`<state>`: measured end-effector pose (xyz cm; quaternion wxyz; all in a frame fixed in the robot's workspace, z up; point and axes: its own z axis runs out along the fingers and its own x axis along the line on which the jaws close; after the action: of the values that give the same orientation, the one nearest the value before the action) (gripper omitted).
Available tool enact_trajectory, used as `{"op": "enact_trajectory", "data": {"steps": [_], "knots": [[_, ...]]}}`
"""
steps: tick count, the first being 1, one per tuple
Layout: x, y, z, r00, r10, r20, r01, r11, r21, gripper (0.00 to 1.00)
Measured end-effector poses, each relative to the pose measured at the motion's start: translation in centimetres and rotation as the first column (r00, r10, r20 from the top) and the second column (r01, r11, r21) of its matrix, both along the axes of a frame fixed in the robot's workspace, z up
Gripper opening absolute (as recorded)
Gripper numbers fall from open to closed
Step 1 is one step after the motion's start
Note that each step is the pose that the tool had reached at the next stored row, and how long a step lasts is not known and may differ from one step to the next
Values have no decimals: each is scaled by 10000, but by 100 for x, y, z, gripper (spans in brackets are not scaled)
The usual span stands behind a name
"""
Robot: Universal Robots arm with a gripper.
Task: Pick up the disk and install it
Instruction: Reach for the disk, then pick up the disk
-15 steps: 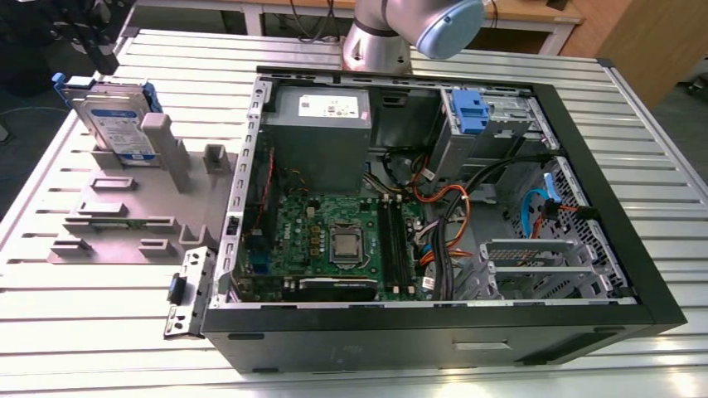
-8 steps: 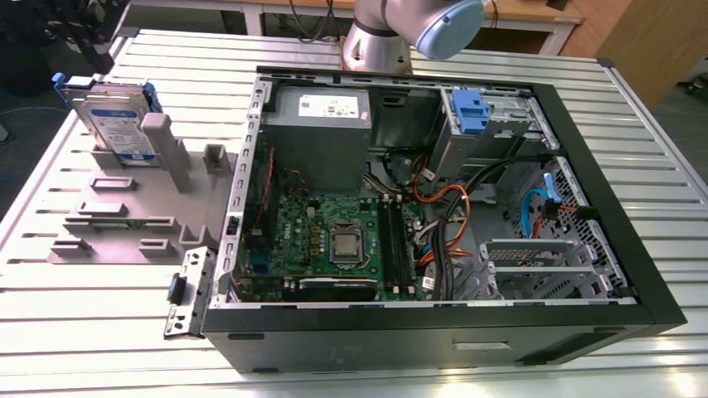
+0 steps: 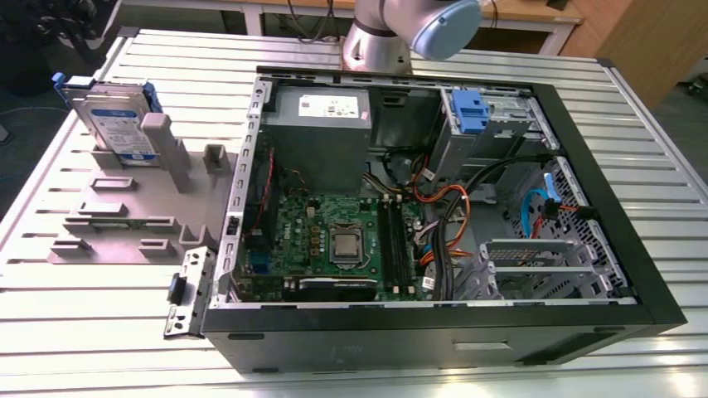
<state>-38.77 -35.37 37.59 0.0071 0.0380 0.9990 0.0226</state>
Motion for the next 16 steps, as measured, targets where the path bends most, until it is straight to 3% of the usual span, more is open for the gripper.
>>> {"op": "enact_trajectory", "data": {"steps": [4,10,12,16], "knots": [[-144,71,-50,10000,0,-16,0,10000,-14,11],[-347,129,-109,10000,-1,-97,0,10000,-54,11],[-392,141,-121,9999,-1,-131,0,10000,-58,11],[-414,143,-123,9999,-1,-133,0,10000,-58,11]]}}
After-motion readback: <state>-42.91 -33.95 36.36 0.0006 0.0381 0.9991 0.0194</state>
